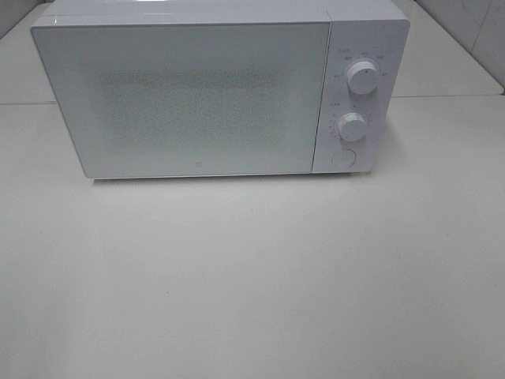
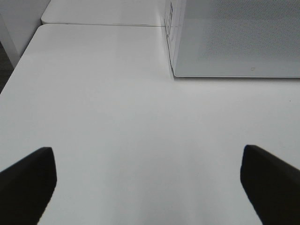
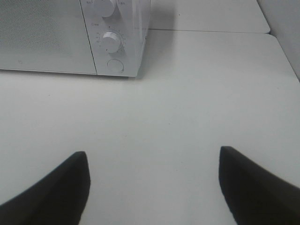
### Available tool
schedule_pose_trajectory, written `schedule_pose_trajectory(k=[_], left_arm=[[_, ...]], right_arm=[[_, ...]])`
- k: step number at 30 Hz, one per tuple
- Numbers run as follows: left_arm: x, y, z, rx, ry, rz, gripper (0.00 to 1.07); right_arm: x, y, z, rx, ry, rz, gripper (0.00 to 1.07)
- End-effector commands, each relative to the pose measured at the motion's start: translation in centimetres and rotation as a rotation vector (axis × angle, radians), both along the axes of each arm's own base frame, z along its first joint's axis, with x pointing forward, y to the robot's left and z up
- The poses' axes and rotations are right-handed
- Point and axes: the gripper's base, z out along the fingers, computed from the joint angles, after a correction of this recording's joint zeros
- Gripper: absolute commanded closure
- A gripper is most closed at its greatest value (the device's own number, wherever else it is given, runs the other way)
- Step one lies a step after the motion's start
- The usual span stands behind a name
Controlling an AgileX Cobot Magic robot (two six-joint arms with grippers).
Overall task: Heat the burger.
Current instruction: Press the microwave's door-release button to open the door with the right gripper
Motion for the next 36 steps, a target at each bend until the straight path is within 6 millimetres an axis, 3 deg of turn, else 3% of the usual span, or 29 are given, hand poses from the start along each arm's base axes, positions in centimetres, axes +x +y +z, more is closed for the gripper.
schedule_pose_trajectory(k=[1,7,13,20,26,28,29,31,32,33,34,35,36], left_arm=[[0.0,0.0,-0.1,-0.001,0.002,0.002,0.06],[0.0,0.0,-0.1,-0.001,0.002,0.002,0.07],[0.0,0.0,-0.1,-0.001,0.002,0.002,0.07],[0.0,0.0,-0.1,-0.001,0.002,0.002,0.07],[0.0,0.0,-0.1,-0.001,0.002,0.002,0.07],[0.0,0.0,-0.1,-0.001,0.002,0.002,0.07],[0.0,0.0,-0.1,-0.001,0.002,0.002,0.07],[0.0,0.0,-0.1,-0.001,0.002,0.002,0.07],[0.0,0.0,-0.1,-0.001,0.002,0.002,0.07],[0.0,0.0,-0.1,-0.001,0.002,0.002,0.07],[0.0,0.0,-0.1,-0.001,0.002,0.002,0.07],[0.0,0.0,-0.1,-0.001,0.002,0.002,0.07],[0.0,0.0,-0.1,-0.001,0.002,0.002,0.07]], right_arm=[[-0.4,0.0,0.0,0.009,-0.036,-0.006,0.31],[-0.4,0.0,0.0,0.009,-0.039,-0.006,0.31],[-0.1,-0.1,1.4,0.009,-0.132,-0.008,0.31],[2.7,0.3,3.5,0.012,-0.366,0.005,0.33],[4.8,0.5,2.8,0.01,-0.502,0.009,0.42],[6.1,0.6,1.7,-0.024,-0.549,0.015,0.54],[6.1,0.6,1.7,-0.024,-0.549,0.015,0.54],[7.3,0.8,0.4,-0.045,-0.546,0.027,0.68],[7.3,0.8,0.4,-0.045,-0.546,0.027,0.68],[8.2,0.9,-0.1,-0.044,-0.543,0.033,0.82],[8.6,1.0,-0.1,-0.034,-0.537,0.034,0.88],[8.6,1.0,-0.1,-0.034,-0.537,0.034,0.88],[9.3,1.1,-0.1,-0.012,-0.537,0.034,0.99]])
